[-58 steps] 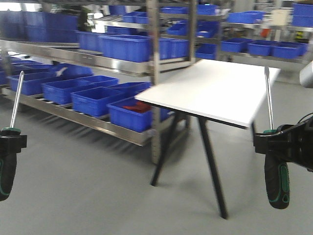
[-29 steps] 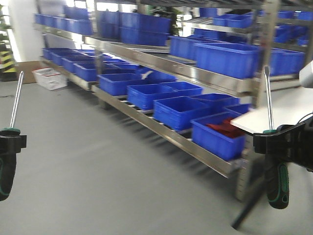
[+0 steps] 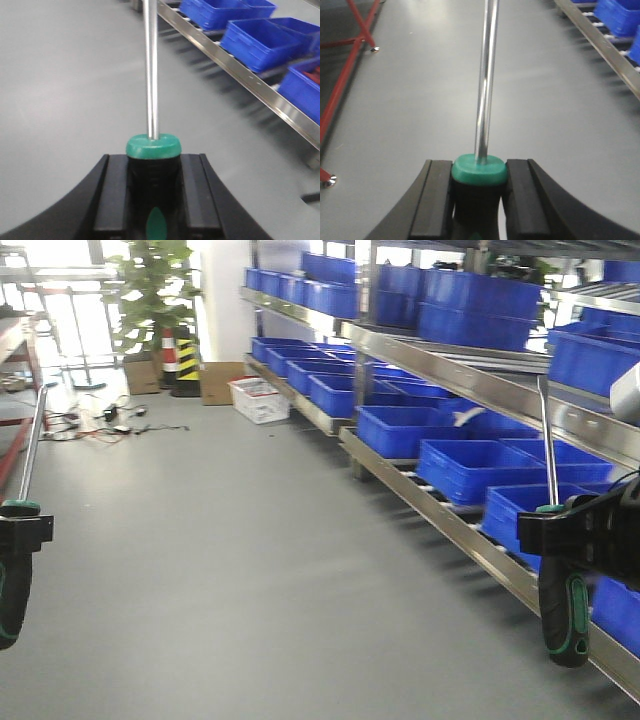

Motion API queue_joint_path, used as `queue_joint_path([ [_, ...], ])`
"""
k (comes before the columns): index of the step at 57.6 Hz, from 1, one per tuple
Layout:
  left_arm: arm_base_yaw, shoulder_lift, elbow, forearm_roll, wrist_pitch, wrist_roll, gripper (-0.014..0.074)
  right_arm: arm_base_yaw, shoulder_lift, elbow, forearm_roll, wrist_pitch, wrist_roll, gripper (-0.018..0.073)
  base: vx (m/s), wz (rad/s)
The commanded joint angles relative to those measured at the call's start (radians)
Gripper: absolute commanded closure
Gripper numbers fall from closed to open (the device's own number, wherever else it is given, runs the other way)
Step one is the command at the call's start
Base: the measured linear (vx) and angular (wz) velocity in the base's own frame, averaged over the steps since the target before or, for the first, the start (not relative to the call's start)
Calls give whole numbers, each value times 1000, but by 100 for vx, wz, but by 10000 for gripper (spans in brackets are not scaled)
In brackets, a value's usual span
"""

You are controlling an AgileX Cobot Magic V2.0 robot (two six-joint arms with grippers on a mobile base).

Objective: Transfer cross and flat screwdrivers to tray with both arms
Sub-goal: 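Hold both screwdrivers while driving along the shelves to the conveyor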

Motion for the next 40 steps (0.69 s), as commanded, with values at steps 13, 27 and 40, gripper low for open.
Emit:
queue_joint_path([
  [13, -6, -26, -37, -24, -85, -2, 597, -4, -20, -34, -7, -91, -6, 568, 57, 42],
  [27, -6, -26, -37, -24, -85, -2, 597, -4, -20, -34, -7, -92, -6, 568, 59, 38],
  [40, -6, -26, -37, -24, -85, -2, 597, -4, -20, -34, -7, -92, -6, 568, 61, 28],
])
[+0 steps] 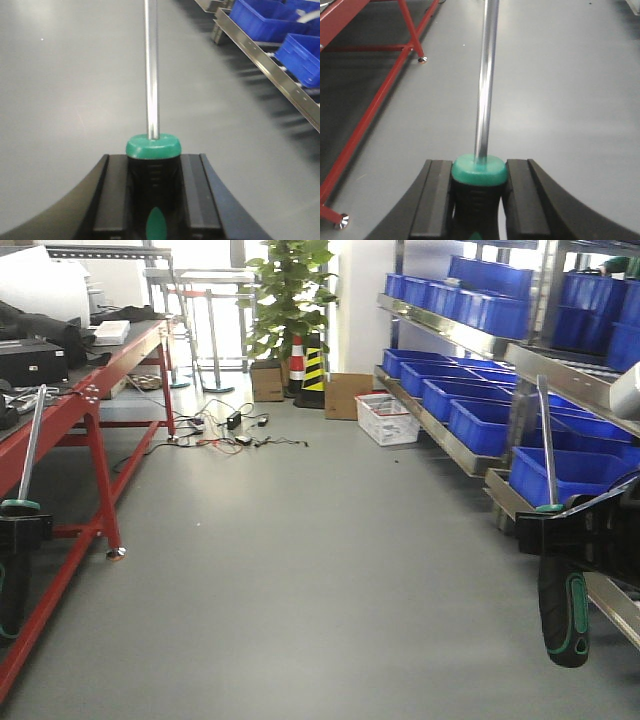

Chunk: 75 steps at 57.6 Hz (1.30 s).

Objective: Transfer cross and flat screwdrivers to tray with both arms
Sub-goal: 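Hold both screwdrivers while driving along the shelves to the conveyor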

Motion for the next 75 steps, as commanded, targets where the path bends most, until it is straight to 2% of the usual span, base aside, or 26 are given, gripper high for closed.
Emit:
queue_joint_path([
  [1, -6, -26, -37, -24, -85, -2, 597, -4, -20, -34, -7, -92, -6, 568, 61, 21],
  [46, -6, -26, -37, -24, -85, -2, 597, -4, -16, -34, -7, -92, -6, 568, 57, 3],
  [75, -6, -26, -37, -24, -85, -2, 597, -4, -16, -34, -7, -93, -6, 568, 45, -46],
])
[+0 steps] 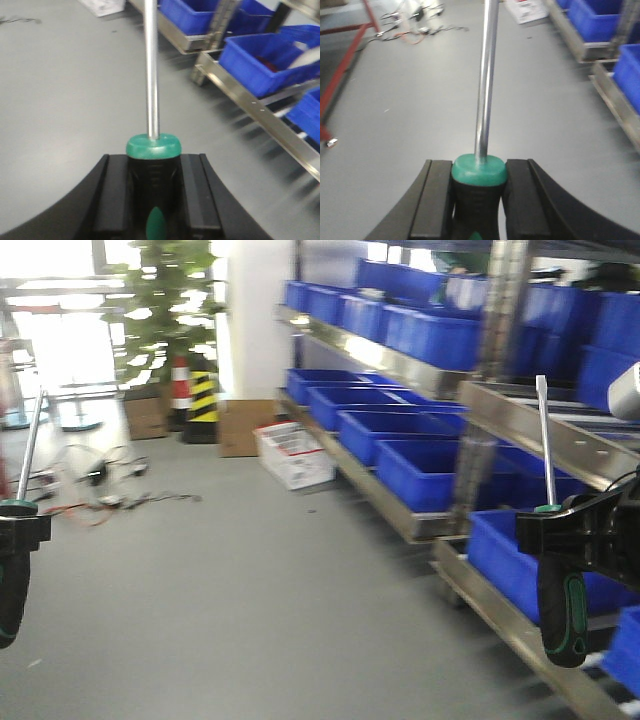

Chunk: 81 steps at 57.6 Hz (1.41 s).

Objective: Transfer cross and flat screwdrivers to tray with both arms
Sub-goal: 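Hold both screwdrivers while driving along the shelves to the conveyor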

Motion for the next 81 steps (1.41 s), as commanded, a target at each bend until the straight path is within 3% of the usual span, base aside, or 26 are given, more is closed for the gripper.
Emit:
queue_joint_path([
  [1, -6, -26, -37, -24, -85, -2, 597, -4, -16, -34, -10, -92, -6, 568, 37, -83],
  [40, -6, -26, -37, -24, -86, -2, 597, -4, -16, -34, -10, -92, -6, 568, 30, -94],
  [81, -6, -26, -37, -24, -86, -2, 597, -4, -16, -34, -10, -89, -6, 568, 26, -58],
])
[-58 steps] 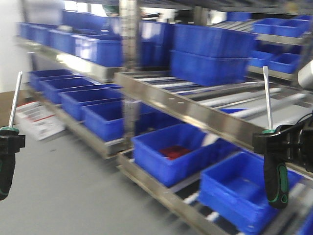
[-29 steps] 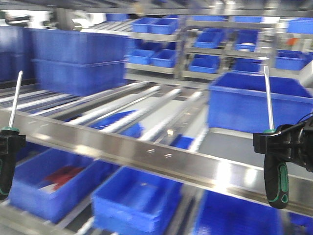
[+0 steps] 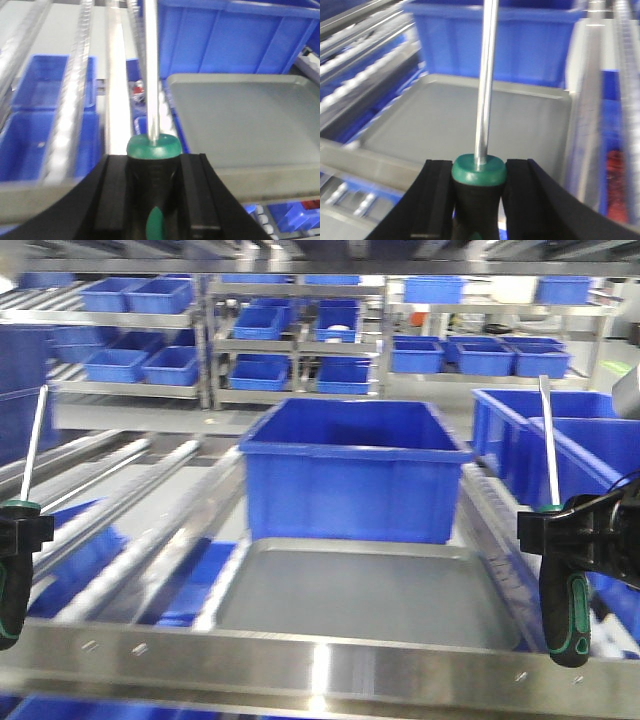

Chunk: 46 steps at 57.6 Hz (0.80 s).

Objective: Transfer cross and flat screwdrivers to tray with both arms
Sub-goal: 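Hold both screwdrivers while driving along the shelves to the conveyor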

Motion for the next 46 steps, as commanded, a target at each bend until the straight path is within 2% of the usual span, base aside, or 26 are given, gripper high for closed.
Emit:
queue_joint_path([
  [1, -6, -26, -37, -24, -85, -2, 597, -4, -16, -34, -9, -90, -6, 568, 26, -38],
  [18, -6, -26, -37, -24, -85, -2, 597, -4, -16, -34, -9, -90, -6, 568, 26, -24],
  [46, -6, -26, -37, -24, -85, -2, 597, -4, -16, -34, -9, -91, -6, 568, 22, -3],
])
